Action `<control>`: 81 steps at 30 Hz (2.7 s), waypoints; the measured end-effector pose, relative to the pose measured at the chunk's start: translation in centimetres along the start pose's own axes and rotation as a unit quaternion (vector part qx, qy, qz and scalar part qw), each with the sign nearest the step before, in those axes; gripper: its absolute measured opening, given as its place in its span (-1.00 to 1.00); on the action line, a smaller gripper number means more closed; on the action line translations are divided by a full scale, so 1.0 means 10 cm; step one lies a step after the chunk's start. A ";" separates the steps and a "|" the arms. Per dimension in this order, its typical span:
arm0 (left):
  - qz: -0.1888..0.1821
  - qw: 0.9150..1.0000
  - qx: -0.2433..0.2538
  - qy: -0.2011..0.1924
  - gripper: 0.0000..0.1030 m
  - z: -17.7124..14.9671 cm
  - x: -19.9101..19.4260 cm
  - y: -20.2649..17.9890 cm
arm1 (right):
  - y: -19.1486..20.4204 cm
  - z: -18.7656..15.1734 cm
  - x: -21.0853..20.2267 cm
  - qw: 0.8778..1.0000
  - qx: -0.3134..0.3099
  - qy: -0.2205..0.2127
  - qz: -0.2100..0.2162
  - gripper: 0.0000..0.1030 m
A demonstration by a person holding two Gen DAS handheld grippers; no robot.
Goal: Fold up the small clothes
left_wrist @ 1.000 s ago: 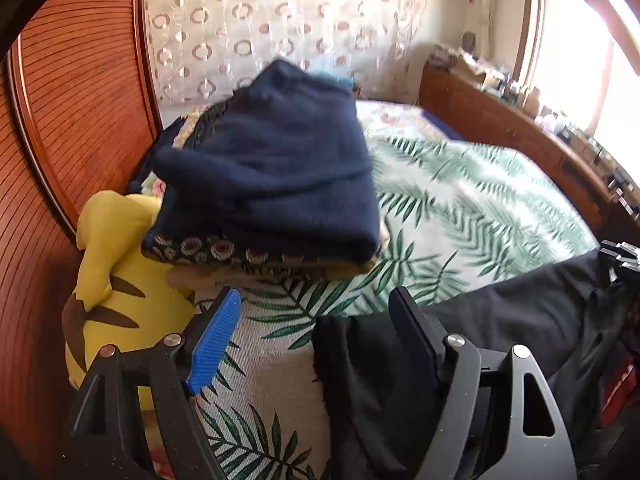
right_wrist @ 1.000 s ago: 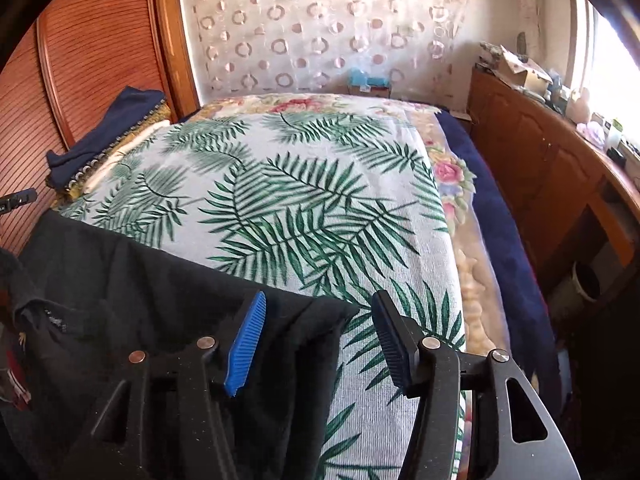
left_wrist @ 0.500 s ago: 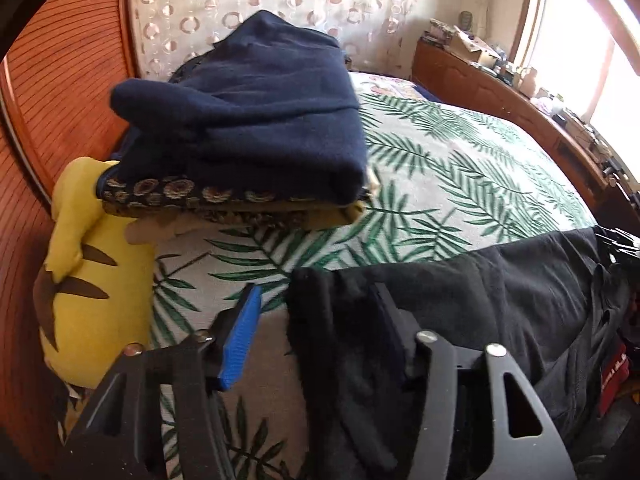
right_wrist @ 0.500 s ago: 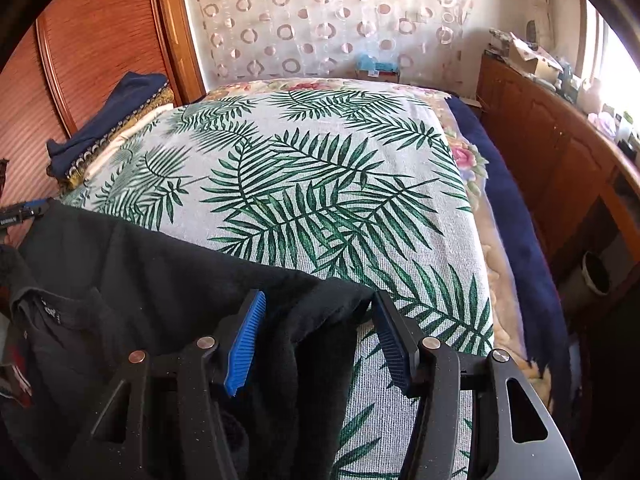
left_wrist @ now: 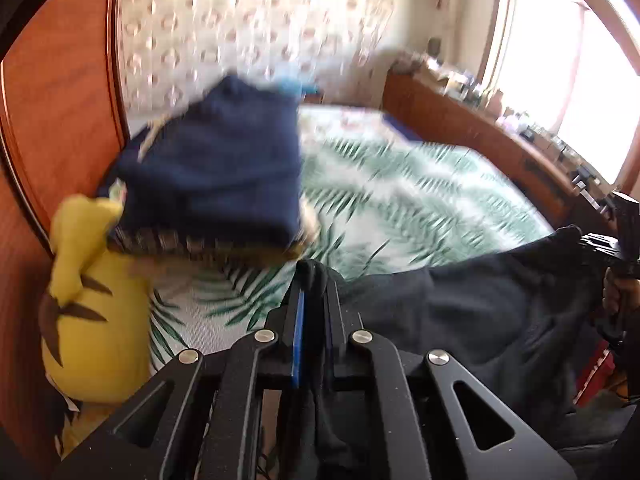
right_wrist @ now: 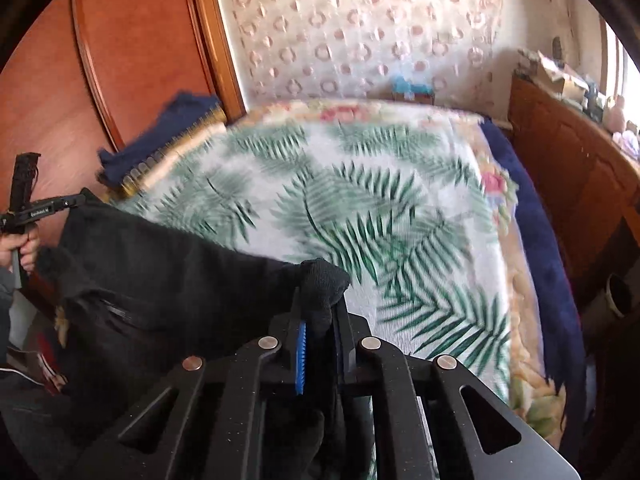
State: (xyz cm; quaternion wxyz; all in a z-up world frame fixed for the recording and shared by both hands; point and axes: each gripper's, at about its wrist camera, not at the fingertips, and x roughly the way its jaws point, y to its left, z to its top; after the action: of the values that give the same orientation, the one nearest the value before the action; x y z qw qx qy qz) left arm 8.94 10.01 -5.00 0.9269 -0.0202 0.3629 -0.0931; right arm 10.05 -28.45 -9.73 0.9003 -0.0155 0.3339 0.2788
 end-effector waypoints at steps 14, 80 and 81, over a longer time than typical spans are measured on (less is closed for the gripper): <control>-0.011 0.973 0.050 -0.225 -0.85 0.68 -1.92 -0.63 | 0.42 0.55 -2.05 0.980 -0.079 -0.178 -0.051 -0.83; 0.000 0.999 0.046 -0.018 0.23 0.81 0.80 -0.36 | -0.04 0.85 0.23 0.993 0.035 0.017 -0.111 -0.15; -0.003 0.999 0.046 -0.011 0.24 0.74 0.81 -0.38 | -0.03 0.78 0.21 0.993 0.038 0.021 -0.108 -0.15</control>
State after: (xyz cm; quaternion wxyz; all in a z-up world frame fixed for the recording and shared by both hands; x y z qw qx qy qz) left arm 19.11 4.54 -4.58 0.9306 0.0202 0.3478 -0.1126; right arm 16.15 -26.00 -5.04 0.9178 -0.0227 0.3597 0.1666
